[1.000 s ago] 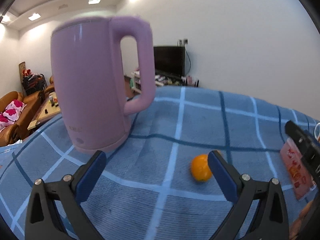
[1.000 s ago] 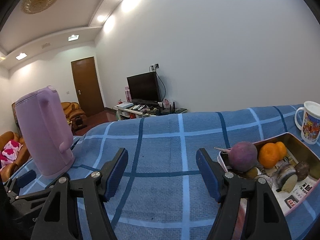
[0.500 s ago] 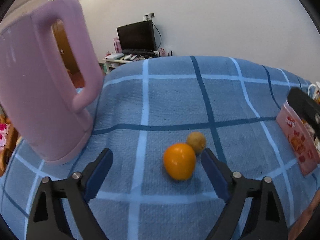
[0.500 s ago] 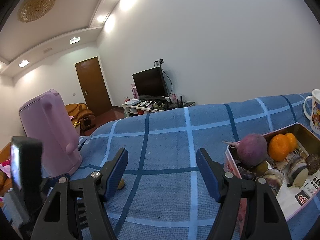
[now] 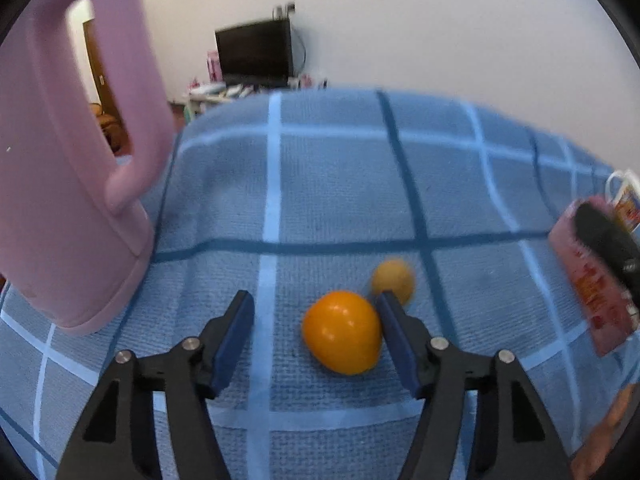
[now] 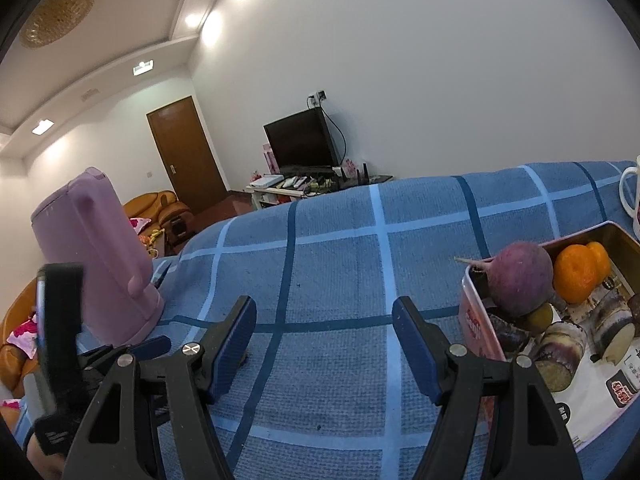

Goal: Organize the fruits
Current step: 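Grasp the mandarin orange with left tool while right tool grasps the small yellow-green citrus, then carry the orange and yellow-green citrus over the pink tin box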

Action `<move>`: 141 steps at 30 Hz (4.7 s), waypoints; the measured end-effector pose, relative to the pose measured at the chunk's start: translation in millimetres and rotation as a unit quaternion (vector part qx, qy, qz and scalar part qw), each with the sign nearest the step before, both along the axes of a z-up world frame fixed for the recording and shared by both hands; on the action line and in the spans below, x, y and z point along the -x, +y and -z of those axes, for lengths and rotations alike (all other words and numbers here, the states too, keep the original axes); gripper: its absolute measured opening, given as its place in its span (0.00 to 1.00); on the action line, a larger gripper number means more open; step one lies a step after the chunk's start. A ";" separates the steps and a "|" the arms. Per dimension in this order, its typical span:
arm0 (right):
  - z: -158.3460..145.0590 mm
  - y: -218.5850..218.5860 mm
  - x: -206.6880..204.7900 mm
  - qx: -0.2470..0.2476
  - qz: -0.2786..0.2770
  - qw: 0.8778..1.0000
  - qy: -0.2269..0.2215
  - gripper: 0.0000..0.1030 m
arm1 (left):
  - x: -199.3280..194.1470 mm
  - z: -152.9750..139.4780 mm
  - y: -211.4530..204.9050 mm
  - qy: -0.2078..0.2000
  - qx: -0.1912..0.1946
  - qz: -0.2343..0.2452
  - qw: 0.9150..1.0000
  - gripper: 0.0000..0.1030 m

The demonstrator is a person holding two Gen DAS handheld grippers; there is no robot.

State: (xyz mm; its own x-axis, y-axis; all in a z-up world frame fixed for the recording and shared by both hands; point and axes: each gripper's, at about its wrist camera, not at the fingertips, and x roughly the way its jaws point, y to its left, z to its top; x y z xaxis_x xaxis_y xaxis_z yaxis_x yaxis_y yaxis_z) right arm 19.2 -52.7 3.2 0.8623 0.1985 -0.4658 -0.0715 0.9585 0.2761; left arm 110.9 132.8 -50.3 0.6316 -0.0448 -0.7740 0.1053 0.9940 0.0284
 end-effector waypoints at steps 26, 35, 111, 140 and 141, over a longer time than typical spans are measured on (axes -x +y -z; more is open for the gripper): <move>29.3 89.1 -59.5 0.082 -0.128 0.980 0.126 0.52 | 15.3 -14.6 53.4 -0.068 -0.003 -0.121 0.990 0.39; 38.1 105.7 -74.0 0.112 -0.147 0.969 0.161 0.27 | 15.1 -13.0 49.6 -0.066 -0.017 -0.110 0.992 0.39; -12.8 41.6 55.4 0.156 -0.013 0.984 -0.087 0.27 | 110.4 -49.3 -24.7 -0.216 -0.004 -0.100 0.971 0.39; -15.7 -15.0 75.0 0.173 0.021 0.981 -0.091 0.27 | 124.9 -49.1 -87.3 -0.213 0.003 -0.061 0.975 0.39; -15.8 -17.5 76.0 0.174 0.023 0.980 -0.091 0.27 | 125.3 -49.4 -90.0 -0.214 0.003 -0.059 0.975 0.39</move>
State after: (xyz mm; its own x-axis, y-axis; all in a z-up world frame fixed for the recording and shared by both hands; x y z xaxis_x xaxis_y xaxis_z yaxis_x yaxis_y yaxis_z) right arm -56.8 -70.2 19.0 0.9417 0.0134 -0.3361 -0.0431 0.9958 -0.0808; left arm -14.5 42.8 -0.9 0.8974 0.0448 -0.4390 -0.0307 0.9988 0.0390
